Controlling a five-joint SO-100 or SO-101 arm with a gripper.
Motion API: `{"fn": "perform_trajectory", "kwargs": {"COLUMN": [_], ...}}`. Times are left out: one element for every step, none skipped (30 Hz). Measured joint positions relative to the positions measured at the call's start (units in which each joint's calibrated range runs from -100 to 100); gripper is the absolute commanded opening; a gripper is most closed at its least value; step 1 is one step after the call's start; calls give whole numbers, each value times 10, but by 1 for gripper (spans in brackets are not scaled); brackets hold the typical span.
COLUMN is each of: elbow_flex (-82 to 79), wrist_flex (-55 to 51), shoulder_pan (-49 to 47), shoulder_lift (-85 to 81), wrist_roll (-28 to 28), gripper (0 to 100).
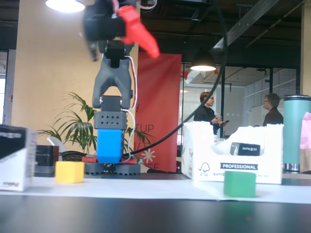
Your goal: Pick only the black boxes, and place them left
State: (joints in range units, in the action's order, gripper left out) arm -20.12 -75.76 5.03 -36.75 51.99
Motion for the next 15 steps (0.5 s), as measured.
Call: {"fn": "perform_trajectory", "kwargs": {"elbow_flex": [-23,-49,-62,-64,-65,-64,-57,-50,-38,-19,-3,15,34,48,62], "wrist_flex": [31,67,90,112,132,147,160,168,175,182,191,201,216,232,252], "shoulder_pan": [15,30,42,53,61,68,75,80,85,90,95,99,102,105,107], "shoulder_lift": [0,0,2,12,29,49,78,106,133,165,194,220,249,275,299], "wrist_roll": [6,12,17,19,21,22,25,30,38,50,60,67,73,76,78], "gripper": [43,43,45,48,50,51,51,51,51,51,51,51,51,51,51]}}
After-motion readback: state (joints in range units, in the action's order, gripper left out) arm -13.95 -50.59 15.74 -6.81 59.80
